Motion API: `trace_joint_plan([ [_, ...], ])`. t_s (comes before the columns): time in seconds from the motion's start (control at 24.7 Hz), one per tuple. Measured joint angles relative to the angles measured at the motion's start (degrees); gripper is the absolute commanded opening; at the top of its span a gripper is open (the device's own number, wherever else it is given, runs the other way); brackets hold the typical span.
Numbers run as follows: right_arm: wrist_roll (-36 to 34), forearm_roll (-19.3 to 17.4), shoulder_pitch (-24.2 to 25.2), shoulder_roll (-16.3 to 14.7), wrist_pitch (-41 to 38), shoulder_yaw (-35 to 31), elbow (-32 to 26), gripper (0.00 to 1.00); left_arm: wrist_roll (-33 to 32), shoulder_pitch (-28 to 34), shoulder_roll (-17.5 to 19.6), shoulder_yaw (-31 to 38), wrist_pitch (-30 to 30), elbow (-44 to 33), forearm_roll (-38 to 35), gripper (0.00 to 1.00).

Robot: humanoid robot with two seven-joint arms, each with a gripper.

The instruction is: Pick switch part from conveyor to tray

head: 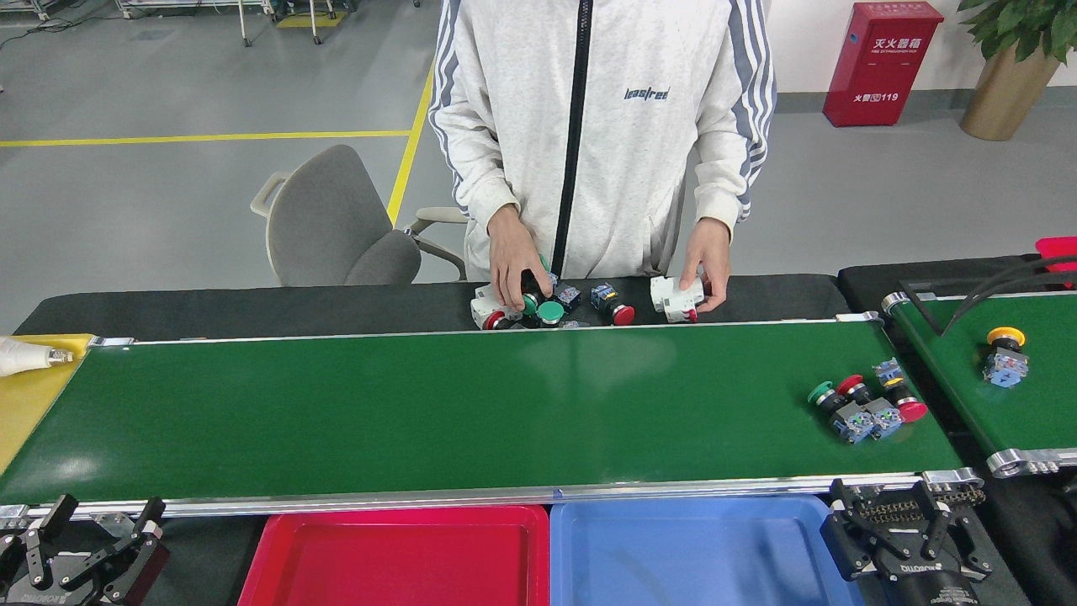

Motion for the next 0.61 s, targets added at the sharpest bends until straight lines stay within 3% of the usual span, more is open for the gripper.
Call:
trace_joint_plan([
  [0.2, 2.0, 4.1, -4.1, 0.1, 0.4, 2.7, 3.4, 1.00, 0.0, -0.8, 0.0, 0.0, 0.0, 0.0, 0.0, 1.00],
  [0.61, 3.2, 4.5, -11.6, 0.2, 4.3, 10.9, 10.8, 1.00, 0.0, -1.7, 0.0, 0.0, 0.0, 0.1, 0.0, 1.00],
])
